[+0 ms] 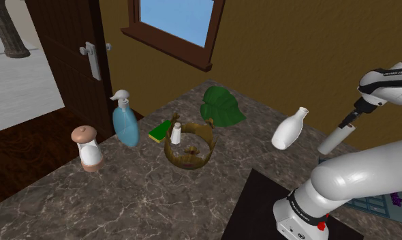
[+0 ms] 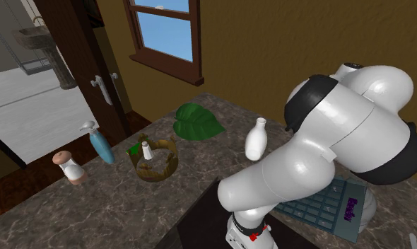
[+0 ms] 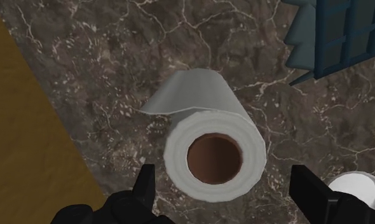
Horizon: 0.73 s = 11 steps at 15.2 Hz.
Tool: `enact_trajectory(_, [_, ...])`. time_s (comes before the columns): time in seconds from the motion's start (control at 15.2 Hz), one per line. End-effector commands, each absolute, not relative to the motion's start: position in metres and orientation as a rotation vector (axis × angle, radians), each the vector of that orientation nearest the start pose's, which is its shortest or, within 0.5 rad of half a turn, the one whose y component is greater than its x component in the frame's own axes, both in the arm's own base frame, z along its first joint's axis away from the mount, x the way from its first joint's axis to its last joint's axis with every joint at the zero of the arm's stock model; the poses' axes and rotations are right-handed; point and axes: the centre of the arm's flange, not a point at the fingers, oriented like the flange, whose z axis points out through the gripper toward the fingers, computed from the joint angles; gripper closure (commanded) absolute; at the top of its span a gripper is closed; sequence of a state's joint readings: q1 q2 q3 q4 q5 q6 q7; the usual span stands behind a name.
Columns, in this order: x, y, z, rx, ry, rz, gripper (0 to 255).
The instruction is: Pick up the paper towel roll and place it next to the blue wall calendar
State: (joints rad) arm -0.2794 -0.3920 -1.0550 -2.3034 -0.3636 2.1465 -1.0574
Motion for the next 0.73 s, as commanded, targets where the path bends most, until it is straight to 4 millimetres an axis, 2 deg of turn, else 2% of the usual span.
enact_trajectory(0.0, [0.082,-0.478,0.443,-3.196,0.099,-0.087,0])
enact_trajectory(0.13, [0.081,-0.477,0.466,-3.196,0.099,-0.087,0])
enact_trajectory(0.66, [0.081,-0.477,0.466,-3.196,0.099,-0.087,0])
